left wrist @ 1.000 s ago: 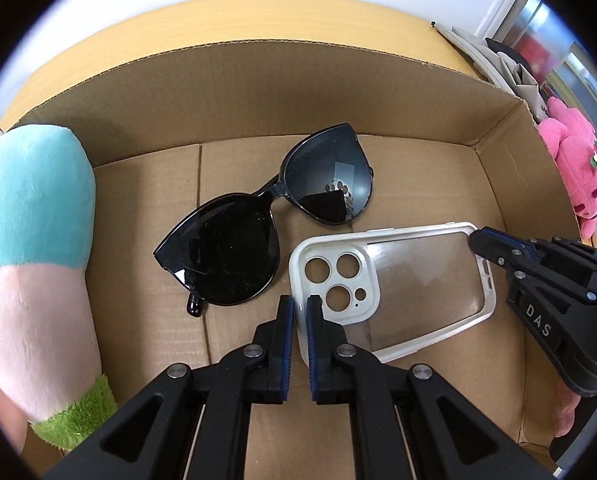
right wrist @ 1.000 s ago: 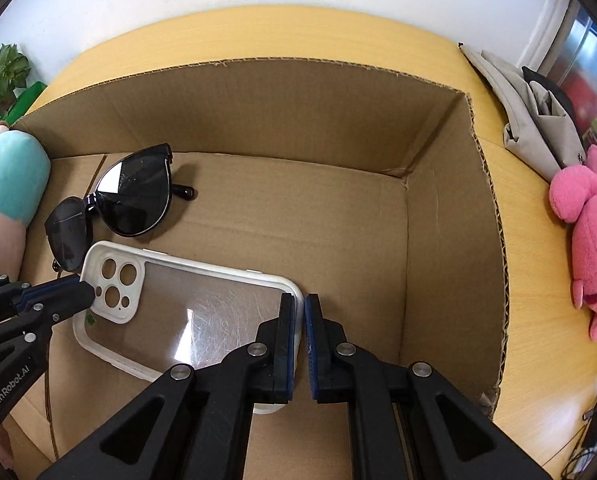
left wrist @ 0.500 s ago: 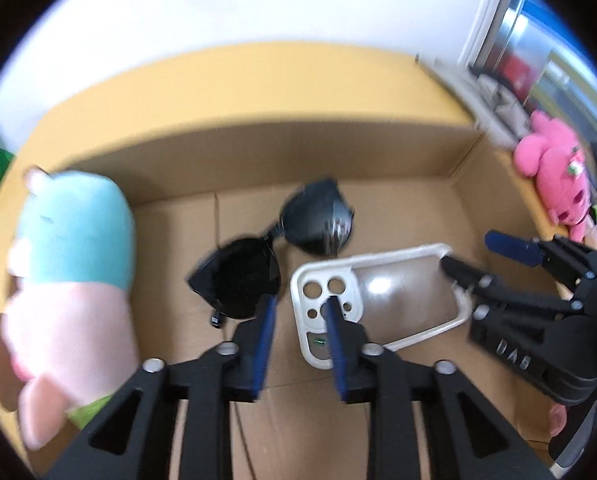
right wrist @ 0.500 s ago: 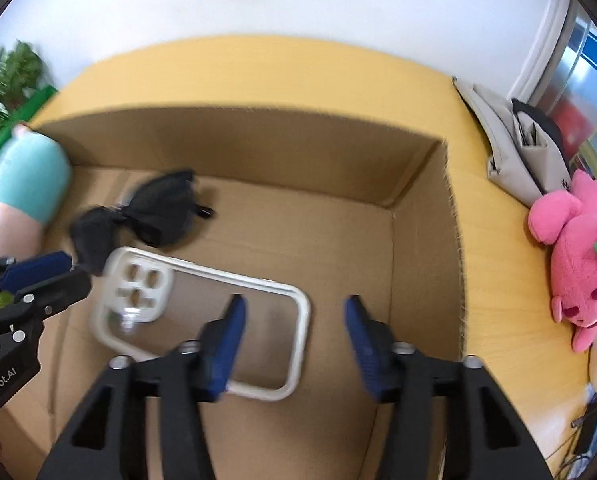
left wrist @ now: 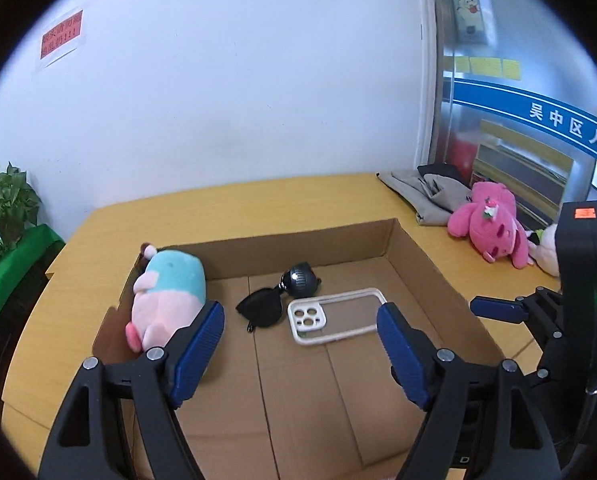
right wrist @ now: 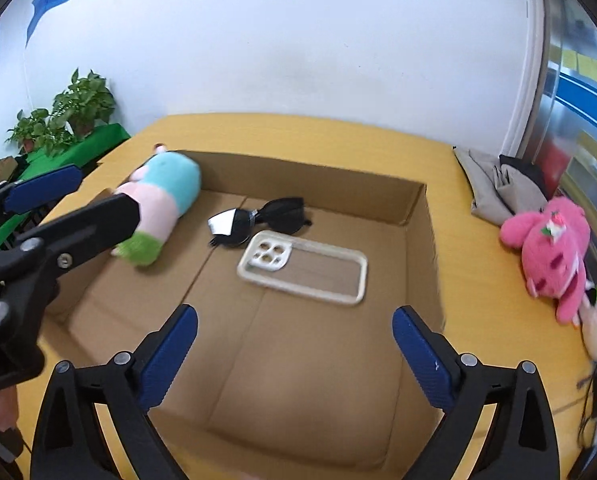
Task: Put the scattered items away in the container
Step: 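Withdraw both grippers and move them toward the white earbud case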
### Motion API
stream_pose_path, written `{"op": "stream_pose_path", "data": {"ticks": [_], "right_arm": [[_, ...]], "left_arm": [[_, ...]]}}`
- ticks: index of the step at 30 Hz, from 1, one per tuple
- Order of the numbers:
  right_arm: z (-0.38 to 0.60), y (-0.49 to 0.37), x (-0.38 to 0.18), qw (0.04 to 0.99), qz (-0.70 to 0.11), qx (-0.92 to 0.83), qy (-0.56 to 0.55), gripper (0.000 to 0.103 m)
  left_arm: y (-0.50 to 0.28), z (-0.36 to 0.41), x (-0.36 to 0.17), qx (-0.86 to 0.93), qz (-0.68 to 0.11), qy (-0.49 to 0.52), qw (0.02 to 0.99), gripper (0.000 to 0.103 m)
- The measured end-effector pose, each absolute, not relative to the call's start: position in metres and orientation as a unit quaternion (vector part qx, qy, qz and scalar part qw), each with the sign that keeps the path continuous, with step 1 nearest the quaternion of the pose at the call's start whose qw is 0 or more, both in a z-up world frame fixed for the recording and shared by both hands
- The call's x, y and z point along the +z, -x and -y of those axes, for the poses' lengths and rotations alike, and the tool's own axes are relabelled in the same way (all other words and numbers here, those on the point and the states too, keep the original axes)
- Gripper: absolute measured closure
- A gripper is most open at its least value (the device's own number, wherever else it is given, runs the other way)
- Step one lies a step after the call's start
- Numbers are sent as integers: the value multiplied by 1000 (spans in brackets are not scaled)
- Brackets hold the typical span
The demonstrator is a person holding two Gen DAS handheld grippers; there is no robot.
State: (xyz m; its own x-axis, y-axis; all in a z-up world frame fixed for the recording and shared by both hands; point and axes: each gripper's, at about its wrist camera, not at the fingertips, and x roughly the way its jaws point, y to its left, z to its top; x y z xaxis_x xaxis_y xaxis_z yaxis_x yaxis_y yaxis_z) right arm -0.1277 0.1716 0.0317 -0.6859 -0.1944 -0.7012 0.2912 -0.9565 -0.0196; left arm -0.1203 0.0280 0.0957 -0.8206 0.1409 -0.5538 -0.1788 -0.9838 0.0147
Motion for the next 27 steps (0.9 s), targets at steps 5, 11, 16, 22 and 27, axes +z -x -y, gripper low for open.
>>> {"op": "stream_pose_path", "data": {"ticks": [5,11,16,22,27], "right_arm": [[-166,91,20,117,-46,-921,-369,3],[-159,67,12,109,-46,-922,-368,3],[-156,57,15,106,-53,-925,-362,3],[-157,50,19,100,-51,-928,-355,3],[-158,45,18,98,-51,-928,-357,3]], "left_arm": [[81,-9,76,952,-27,300,62,24],[57,5,60,948,-12,313,48,24],[44,12,63,951,-6,305,45,24],[38,15,64,953,-7,301,41,24],[35,14,62,953,-10,301,41,24]]}}
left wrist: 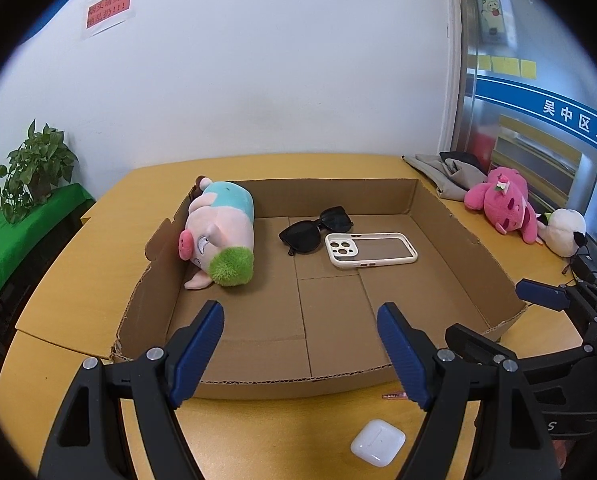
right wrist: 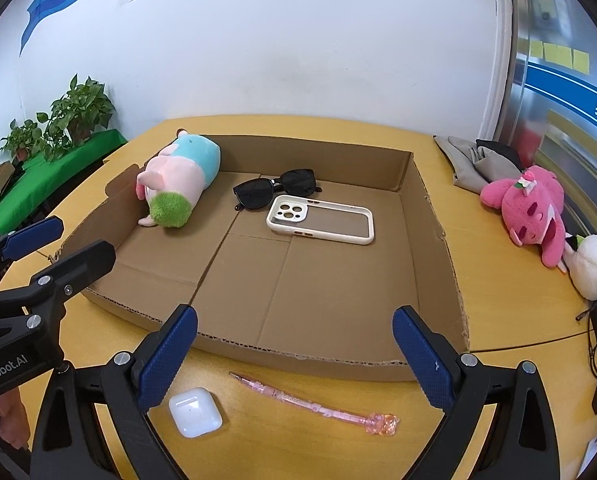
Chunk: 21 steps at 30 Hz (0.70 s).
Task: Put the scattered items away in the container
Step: 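Withdraw both grippers and move them toward the white earbud case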
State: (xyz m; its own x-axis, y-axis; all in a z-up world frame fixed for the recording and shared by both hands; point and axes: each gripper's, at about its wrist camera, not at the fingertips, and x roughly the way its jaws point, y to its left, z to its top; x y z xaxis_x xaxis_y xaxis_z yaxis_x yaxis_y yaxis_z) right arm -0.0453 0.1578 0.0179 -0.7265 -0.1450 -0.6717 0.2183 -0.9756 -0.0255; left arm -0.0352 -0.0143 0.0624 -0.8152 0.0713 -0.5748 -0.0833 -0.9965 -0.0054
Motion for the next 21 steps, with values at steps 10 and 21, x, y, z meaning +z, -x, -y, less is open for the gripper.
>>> {"op": "stream_pose_path", "data": {"ticks": [10,21], "right_arm": [[-161,40,17,93,-55,-928,-355,3],[-161,39,12,97,-51,-926,-362,3]], "left_arm": [[32,19,59,952,-10,305,36,24],[33,23,56,949,-6,312,38,24]]}}
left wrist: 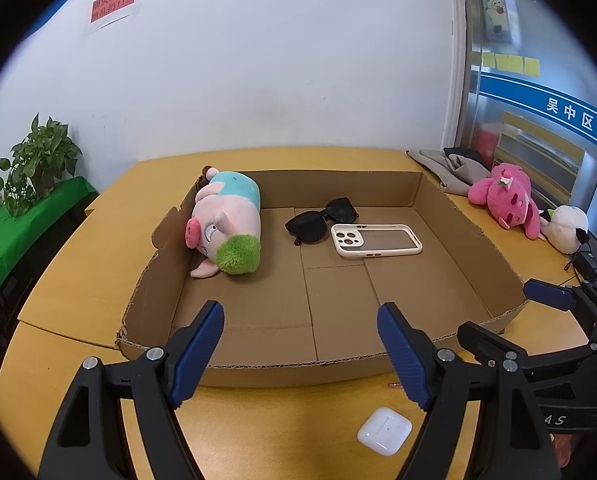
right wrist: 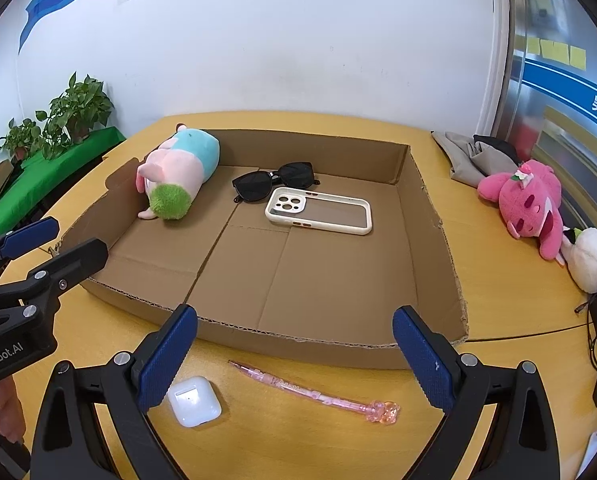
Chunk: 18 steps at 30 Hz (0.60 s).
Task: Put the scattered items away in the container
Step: 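Withdraw both grippers and move them toward the white earbud case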
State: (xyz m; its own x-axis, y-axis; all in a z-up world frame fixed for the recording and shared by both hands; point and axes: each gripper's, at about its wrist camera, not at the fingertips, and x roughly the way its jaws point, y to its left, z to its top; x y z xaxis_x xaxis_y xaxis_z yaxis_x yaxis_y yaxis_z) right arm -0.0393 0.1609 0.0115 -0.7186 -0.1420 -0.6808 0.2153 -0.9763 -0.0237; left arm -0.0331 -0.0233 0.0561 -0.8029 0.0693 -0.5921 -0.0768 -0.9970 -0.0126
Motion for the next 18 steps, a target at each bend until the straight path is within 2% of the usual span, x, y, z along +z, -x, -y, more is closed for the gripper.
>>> {"op": "stream_pose_path", "data": {"ticks": [10,18], "right_arm": [[-167,32,1,105,-53,-922,-369,3],[-166,9,-49,197,-54,-883,-423,3]], "left_arm": [[31,25,39,936,1,346,66,24],[41,31,-15,876,53,451,162,24]]}}
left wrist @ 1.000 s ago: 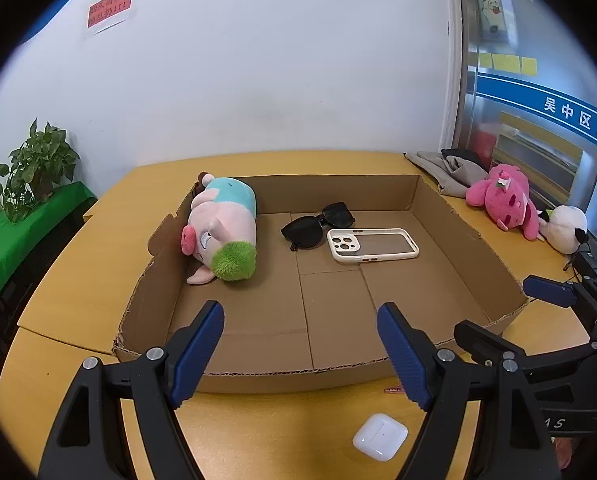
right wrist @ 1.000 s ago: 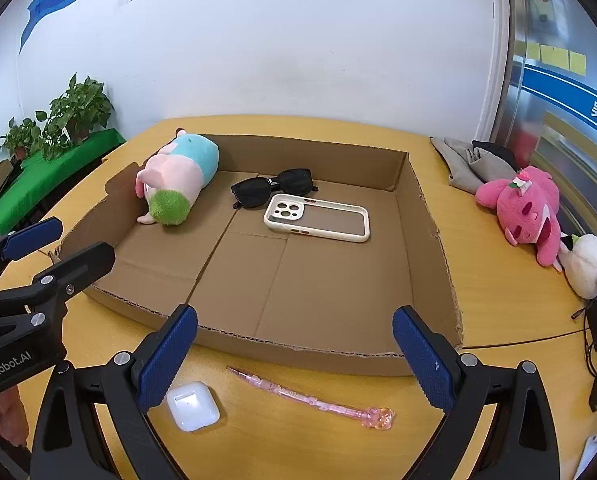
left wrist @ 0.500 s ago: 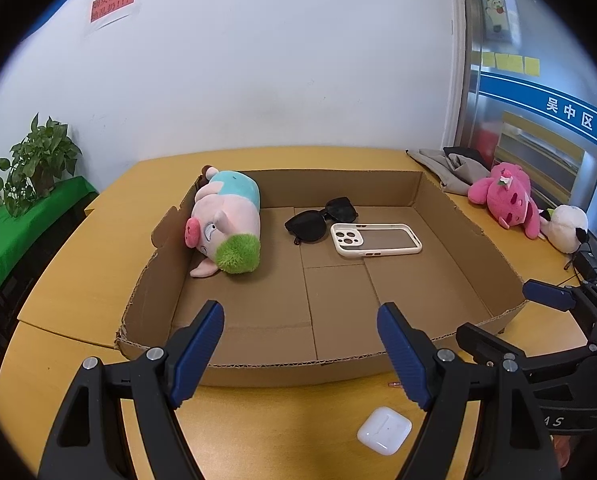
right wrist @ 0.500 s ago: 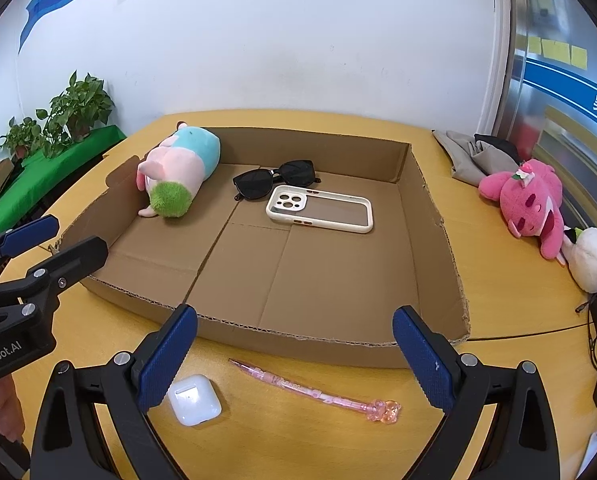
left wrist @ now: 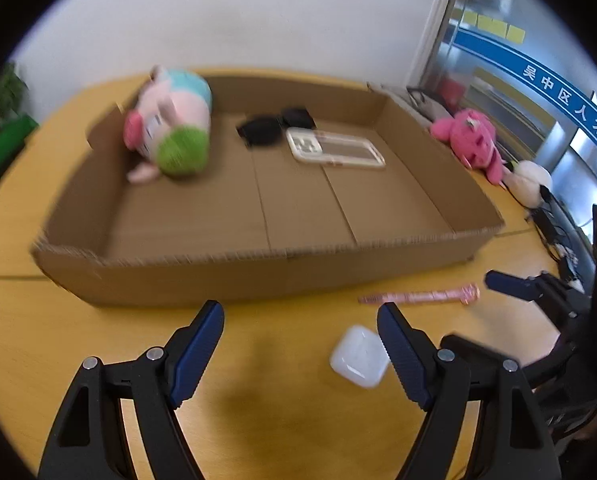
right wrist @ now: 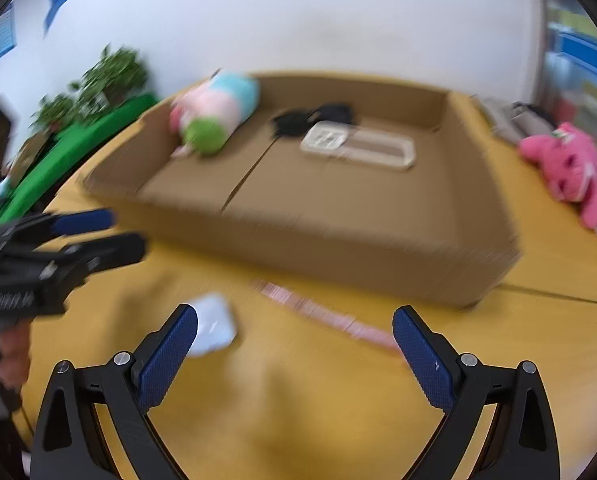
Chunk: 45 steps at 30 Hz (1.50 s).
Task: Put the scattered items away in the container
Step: 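Withdraw both grippers and move them toward the white earbud case, then close both grippers on the sides of the white earbud case, then lift the earbud case with both grippers and lower it into the box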
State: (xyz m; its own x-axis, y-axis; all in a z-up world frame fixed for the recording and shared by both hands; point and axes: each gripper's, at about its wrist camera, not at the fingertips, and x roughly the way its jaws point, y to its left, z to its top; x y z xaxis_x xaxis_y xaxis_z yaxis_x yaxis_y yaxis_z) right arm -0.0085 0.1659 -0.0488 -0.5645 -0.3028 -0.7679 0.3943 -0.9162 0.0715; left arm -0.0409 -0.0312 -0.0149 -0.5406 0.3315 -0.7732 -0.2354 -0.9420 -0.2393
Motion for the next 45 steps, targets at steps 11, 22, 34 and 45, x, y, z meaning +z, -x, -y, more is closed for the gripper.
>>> {"op": "stream_pose_path", "data": {"ticks": [11,22,34,45], "right_arm": [[-128,7,-83,265,-41,-858,-439,5],[-113,12,-94,287,-64,-848,-440,26],[-106,3,-93,274,-119,-854,-425,51],[-105,-5,-84,268,-120,-862,-413,53]], "left_arm": [[51,12,-55,819,83,514,240,26],[50,-11,-61,801,44,529,278,51],[43,-24,-58,800,7,534,275,61],[35,-21,-43,809,3,522,271,62]]}}
